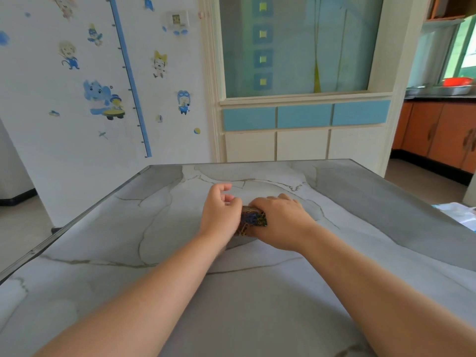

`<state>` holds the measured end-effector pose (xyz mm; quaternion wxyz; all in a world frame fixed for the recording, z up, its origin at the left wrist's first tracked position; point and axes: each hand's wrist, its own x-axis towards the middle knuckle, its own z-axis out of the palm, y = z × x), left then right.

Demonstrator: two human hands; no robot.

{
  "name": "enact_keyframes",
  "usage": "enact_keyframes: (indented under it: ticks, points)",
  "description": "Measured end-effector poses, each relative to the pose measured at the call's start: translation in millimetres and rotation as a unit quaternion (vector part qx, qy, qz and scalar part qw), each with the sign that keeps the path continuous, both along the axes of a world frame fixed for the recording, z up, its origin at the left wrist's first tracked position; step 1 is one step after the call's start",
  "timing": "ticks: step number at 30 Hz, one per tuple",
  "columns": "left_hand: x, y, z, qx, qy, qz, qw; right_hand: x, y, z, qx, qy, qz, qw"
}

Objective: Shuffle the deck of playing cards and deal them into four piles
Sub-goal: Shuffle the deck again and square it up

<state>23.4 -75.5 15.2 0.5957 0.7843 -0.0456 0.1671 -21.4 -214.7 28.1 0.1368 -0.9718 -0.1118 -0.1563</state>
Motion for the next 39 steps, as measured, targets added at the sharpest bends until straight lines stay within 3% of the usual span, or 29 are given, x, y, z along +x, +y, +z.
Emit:
enact_keyframes:
  ticks: [2, 6, 8, 9, 11, 12, 13, 15, 17, 21, 22, 32, 37, 39]
  points:
    - [0, -4, -2, -0.050, 0.059, -0.050, 0.996, 1, 2, 0, 0.024, 0.024, 0.015, 0.999]
    - [-3, -5, 0, -0.083, 0.073, -0.117, 0.987, 1, -1, 1, 0.127, 0.058, 0.074, 0.988]
    - [-1, 3, 5, -0.169, 0.098, -0.158, 0.968, 1, -5, 0, 0.276, 0.097, 0.044, 0.955]
    - [0, 7, 7, -0.217, 0.110, -0.199, 0.949, 1, -6, 0, 0.404, 0.126, 0.037, 0.905]
    - [-4, 9, 8, -0.245, 0.094, -0.277, 0.924, 0, -5, 5, 0.633, 0.177, 0.041, 0.752]
    - [-8, 6, 7, -0.232, 0.069, -0.302, 0.922, -2, -4, 7, 0.702, 0.205, 0.053, 0.680]
    - [-12, 2, 6, -0.213, 0.045, -0.314, 0.924, -4, -1, 9, 0.736, 0.235, 0.071, 0.631]
    - [-19, -8, 7, -0.188, 0.023, -0.310, 0.932, -8, 3, 12, 0.736, 0.295, 0.129, 0.595]
    - [-19, -13, 7, -0.182, 0.028, -0.284, 0.941, -10, 5, 13, 0.693, 0.344, 0.176, 0.609]
    - [-10, -8, 4, -0.241, 0.013, -0.185, 0.953, -10, 6, 14, 0.583, 0.333, 0.074, 0.738]
    - [-8, -4, 4, -0.264, 0.015, -0.160, 0.951, -10, 6, 12, 0.584, 0.311, 0.047, 0.748]
    - [-5, 7, 5, -0.297, 0.041, -0.130, 0.945, -12, 13, 2, 0.627, 0.273, 0.107, 0.721]
    - [-8, 10, 9, -0.310, 0.068, -0.136, 0.938, -11, 17, 3, 0.616, 0.263, 0.101, 0.736]
    - [-3, 13, 13, -0.335, 0.054, -0.087, 0.937, -9, 15, 4, 0.604, 0.271, 0.098, 0.743]
